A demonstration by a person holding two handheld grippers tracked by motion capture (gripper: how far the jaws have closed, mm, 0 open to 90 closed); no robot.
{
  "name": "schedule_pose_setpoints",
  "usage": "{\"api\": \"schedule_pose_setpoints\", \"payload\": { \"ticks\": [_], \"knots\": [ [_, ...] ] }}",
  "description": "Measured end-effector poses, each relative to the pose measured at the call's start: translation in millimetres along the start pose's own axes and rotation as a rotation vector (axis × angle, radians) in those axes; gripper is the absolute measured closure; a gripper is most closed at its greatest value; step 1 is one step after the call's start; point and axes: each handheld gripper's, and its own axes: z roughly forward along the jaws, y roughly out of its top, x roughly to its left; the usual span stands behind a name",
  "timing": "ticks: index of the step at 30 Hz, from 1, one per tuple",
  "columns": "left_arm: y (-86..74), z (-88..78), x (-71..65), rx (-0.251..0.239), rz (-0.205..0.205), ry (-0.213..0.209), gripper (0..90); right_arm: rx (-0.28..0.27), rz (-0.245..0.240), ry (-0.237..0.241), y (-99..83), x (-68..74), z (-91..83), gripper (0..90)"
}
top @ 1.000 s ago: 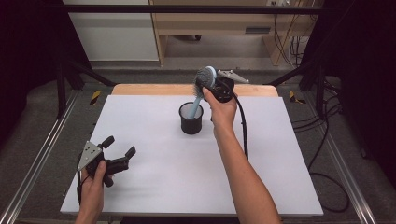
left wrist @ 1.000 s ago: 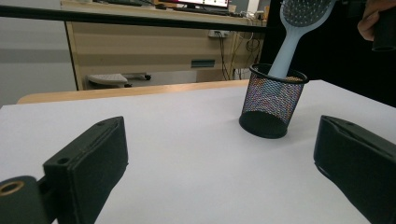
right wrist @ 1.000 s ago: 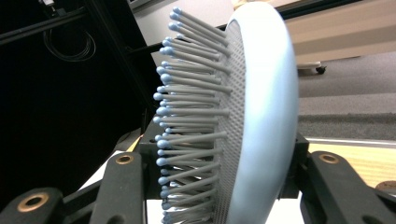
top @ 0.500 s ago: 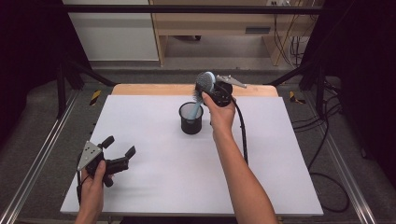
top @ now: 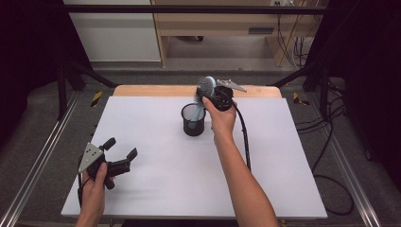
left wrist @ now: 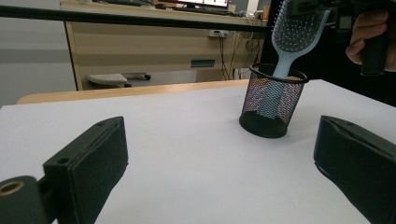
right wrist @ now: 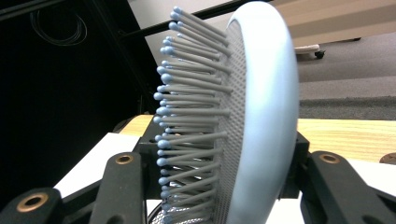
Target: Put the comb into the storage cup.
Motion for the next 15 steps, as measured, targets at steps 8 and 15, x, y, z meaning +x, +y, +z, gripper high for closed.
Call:
{"api": "schedule_pose_setpoints", "payload": {
  "ticks": [8,15],
  "knots": [
    [0.1,-0.2,0.0,0.000,0.003,0.000,3.2,0.005,0.005,0.007,-4.8,1.5,3.6,50.1],
    [0.1,0.1,-0.7,0.002,0.006,-0.002,3.2,0.008,0.019,0.007,-8.5,-0.5,4.7,50.0]
  ]
}}
